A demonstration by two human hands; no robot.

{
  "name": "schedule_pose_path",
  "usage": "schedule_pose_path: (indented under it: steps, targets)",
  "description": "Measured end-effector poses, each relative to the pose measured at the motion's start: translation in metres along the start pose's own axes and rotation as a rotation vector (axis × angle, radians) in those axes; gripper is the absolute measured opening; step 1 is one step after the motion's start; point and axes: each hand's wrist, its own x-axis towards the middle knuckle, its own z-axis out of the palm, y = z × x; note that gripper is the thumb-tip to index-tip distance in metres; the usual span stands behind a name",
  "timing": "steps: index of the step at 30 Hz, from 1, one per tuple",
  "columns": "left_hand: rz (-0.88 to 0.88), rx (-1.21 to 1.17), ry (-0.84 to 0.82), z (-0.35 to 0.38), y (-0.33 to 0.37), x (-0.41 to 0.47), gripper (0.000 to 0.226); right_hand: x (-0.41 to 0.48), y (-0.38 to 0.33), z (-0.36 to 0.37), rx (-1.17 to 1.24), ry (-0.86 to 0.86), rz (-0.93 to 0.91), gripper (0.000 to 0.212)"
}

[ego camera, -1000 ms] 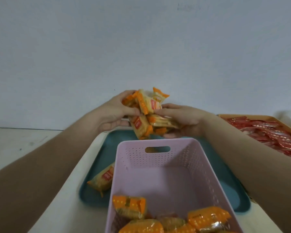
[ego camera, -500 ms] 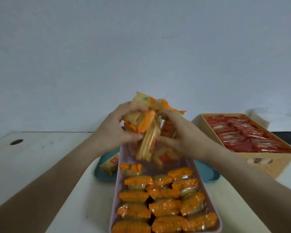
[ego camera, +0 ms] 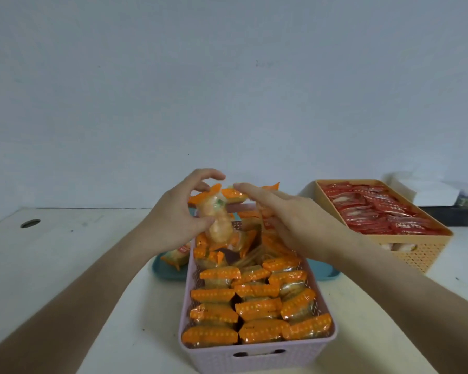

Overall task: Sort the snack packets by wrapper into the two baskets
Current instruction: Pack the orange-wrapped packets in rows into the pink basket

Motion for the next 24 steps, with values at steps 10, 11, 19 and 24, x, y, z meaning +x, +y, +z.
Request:
schedule_pose_path:
  steps: [10, 11, 19, 24]
  targets:
    - [0.109, 0.231, -0.356, 0.025, 0.021, -0.007, 0.038, -0.006, 0.016, 0.004, 0.567, 0.259, 0.277, 0.074]
    - [0.097, 0.252, -0.381, 0.029, 0.02, -0.006, 0.038, -0.006, 0.016, 0.003, 0.622, 0.279, 0.3, 0.071]
    - [0.065, 0.317, -0.482, 0.044, 0.016, 0.001, 0.027, -0.007, 0.007, 0.0, 0.391, 0.269, 0.265, 0.056]
    - [0.06, 0.294, -0.629, 0.043, 0.012, 0.009, 0.033, -0.009, 0.004, -0.004, 0.212, 0.143, 0.169, 0.047]
